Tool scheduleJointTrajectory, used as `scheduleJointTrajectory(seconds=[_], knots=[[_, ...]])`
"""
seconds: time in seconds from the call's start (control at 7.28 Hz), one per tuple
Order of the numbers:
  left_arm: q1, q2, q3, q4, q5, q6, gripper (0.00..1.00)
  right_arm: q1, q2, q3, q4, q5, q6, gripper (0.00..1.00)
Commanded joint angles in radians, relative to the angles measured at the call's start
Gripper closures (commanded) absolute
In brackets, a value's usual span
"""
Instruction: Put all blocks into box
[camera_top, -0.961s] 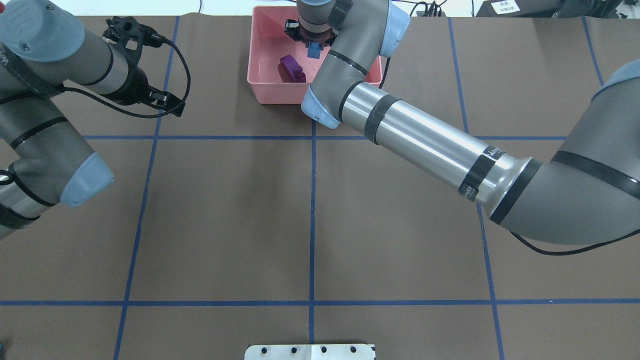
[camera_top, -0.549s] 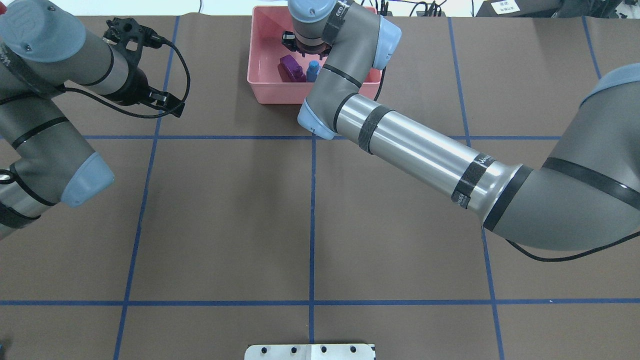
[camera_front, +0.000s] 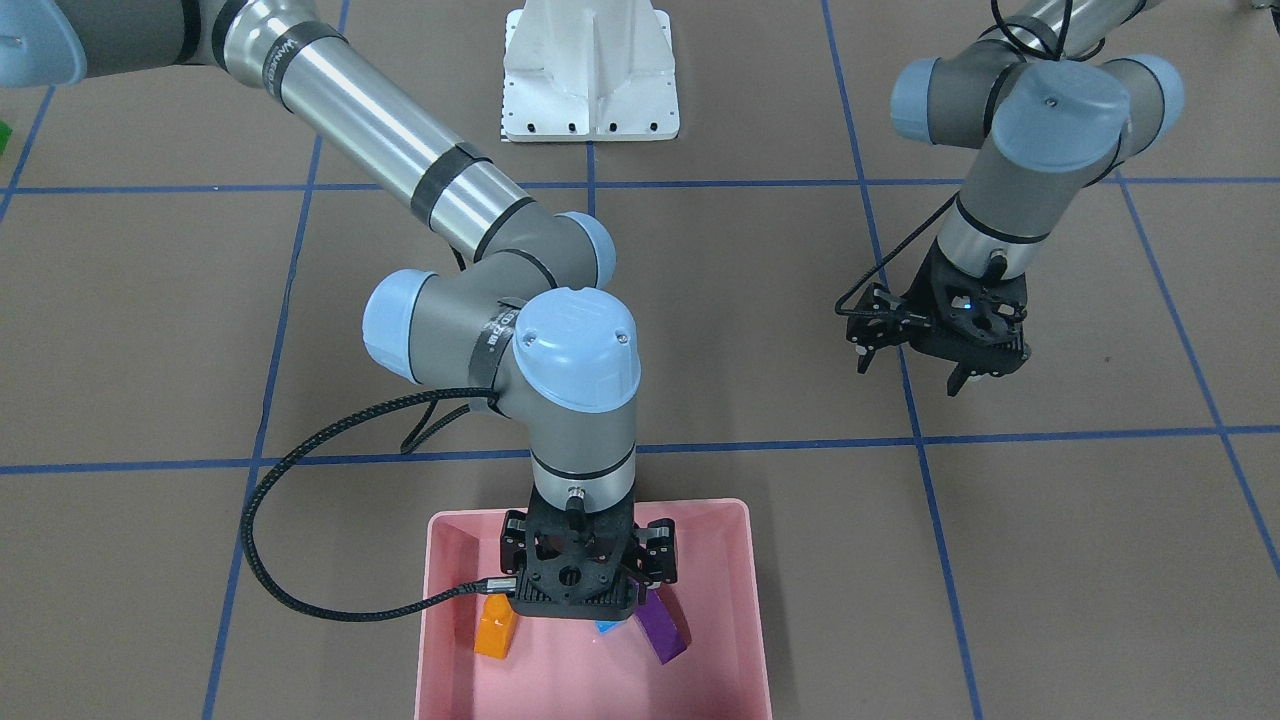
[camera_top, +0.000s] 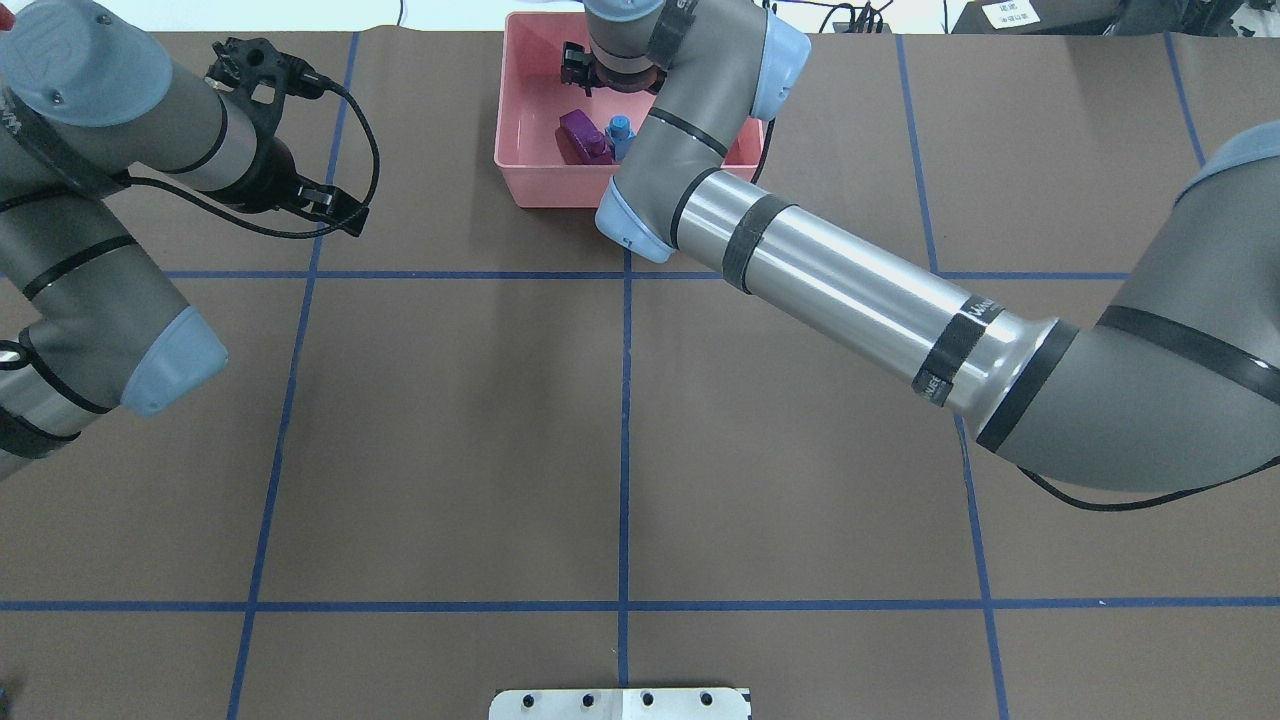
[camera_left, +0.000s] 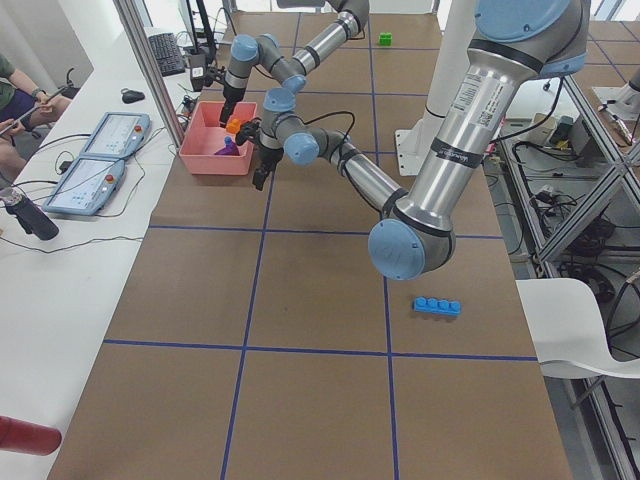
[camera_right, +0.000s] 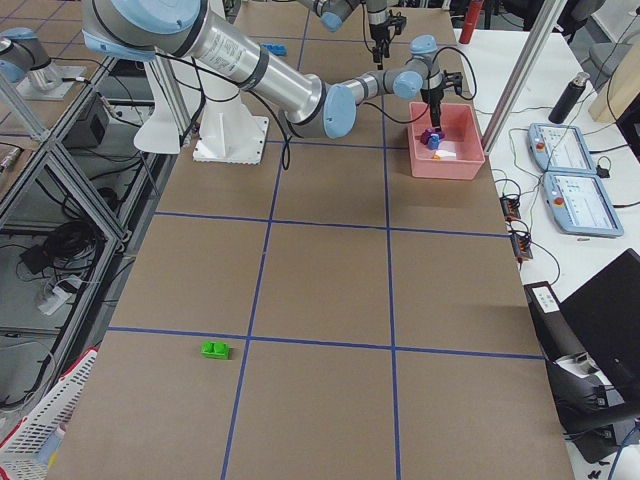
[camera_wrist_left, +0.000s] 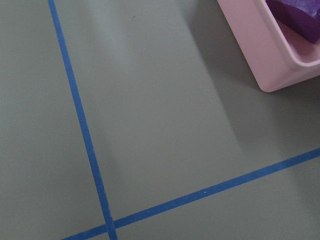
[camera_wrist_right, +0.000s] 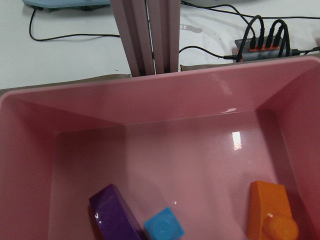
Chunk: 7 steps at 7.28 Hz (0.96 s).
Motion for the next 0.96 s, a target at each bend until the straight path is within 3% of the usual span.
scheduleJointTrajectory(seconds=[0.0, 0.27, 0.41, 0.82], knots=[[-0.003, 0.106, -0.105, 0.006, -0.001, 0.007, 0.01, 0.02, -0.059, 0.353, -0.439, 0.042, -0.141, 0.01], [-0.004, 0.289, -0.262, 0.009, -0.027, 0.001, 0.01, 0.043, -0.204, 0.603, -0.542, 0.09, -0.158, 0.01], [-0.009, 0.336, -0.288, 0.008, -0.081, 0.0, 0.0, 0.049, -0.291, 0.738, -0.589, 0.094, -0.17, 0.01], [-0.012, 0.352, -0.287, 0.008, -0.113, -0.002, 0.0, 0.086, -0.329, 1.009, -0.863, 0.108, -0.221, 0.01]])
